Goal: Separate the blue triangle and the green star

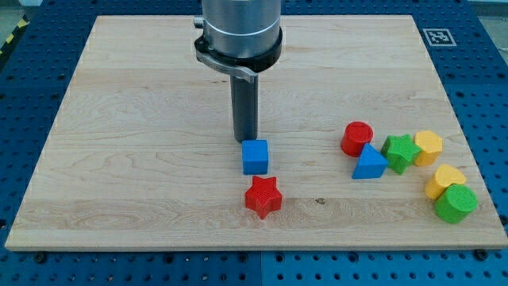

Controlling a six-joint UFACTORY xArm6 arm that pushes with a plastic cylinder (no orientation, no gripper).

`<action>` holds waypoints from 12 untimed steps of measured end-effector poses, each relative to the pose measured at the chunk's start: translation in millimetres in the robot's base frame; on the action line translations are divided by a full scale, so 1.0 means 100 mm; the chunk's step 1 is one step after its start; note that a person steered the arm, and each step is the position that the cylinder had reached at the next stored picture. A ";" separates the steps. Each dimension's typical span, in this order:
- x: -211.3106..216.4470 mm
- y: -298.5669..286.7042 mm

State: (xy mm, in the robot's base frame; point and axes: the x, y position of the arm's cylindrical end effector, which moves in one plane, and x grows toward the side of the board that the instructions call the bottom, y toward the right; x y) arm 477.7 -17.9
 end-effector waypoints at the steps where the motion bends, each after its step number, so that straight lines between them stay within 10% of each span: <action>1: 0.19 0.01; 4: -0.24 0.38; 12: 0.88 1.84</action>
State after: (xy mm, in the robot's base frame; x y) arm 566.1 166.3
